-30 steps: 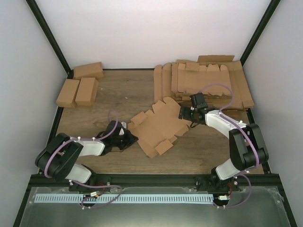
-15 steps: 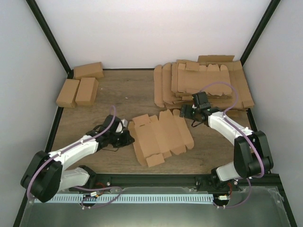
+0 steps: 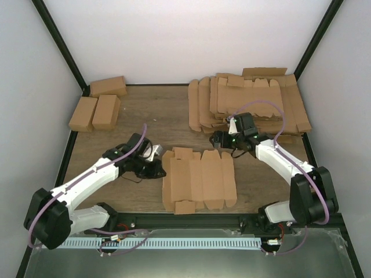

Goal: Fold the paper box

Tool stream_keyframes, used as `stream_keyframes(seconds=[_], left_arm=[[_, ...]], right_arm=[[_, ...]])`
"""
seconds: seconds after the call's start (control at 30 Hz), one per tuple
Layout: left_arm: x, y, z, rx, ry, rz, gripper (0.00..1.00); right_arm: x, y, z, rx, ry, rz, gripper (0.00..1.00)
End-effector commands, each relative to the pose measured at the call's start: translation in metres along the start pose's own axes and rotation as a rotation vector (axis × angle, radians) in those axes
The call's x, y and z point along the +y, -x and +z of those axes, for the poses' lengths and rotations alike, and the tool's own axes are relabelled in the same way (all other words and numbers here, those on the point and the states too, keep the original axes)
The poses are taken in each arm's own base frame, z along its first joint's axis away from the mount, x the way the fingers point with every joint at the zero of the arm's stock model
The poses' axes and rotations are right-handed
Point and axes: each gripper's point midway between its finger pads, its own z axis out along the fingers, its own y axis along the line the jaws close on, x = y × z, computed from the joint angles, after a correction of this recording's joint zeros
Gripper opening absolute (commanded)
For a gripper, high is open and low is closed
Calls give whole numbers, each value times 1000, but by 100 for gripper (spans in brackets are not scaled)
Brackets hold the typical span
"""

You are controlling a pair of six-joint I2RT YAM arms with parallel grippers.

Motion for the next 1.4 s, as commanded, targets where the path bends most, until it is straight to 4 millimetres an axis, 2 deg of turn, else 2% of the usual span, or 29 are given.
stream_keyframes(seconds=[0.0,0.13,0.23,0.3,0.37,0.47,0.53,0.67,0.83,0.97,1.07,1.2,1.37], left_arm=[[-12,-3,-6,85,59,140,4],[-29,-2,0,135,79,244,4],[-43,-6,10,179,93,326,4],[-47,-9,16,214,127,384,4],[-39,-6,19,236,207,418,4],[-22,13,13,209,371,442,4],[-12,28,6,187,484,459,4],[-9,55,-5,140,612,500,4],[-31,68,-14,103,574,539,5],[-26,75,-21,98,649,539,6],[-26,74,-17,113,693,553,6],[-32,73,-10,126,742,583,7],[-45,80,4,104,715,555,17]], right_arm=[[43,-3,-9,4,138,-136,96],[71,-6,-19,-23,234,-215,96],[82,-1,-32,-67,278,-241,96],[78,3,-36,-90,251,-234,96],[65,9,-37,-112,167,-209,96],[47,12,-36,-125,60,-161,98],[43,9,-36,-122,45,-140,98],[47,-4,-36,-98,100,-119,98],[60,-37,-30,-3,239,-71,97],[69,-66,-29,57,363,-26,97],[74,-82,-29,81,441,10,97],[69,-98,-22,102,453,63,96],[58,-105,-17,96,400,89,95]])
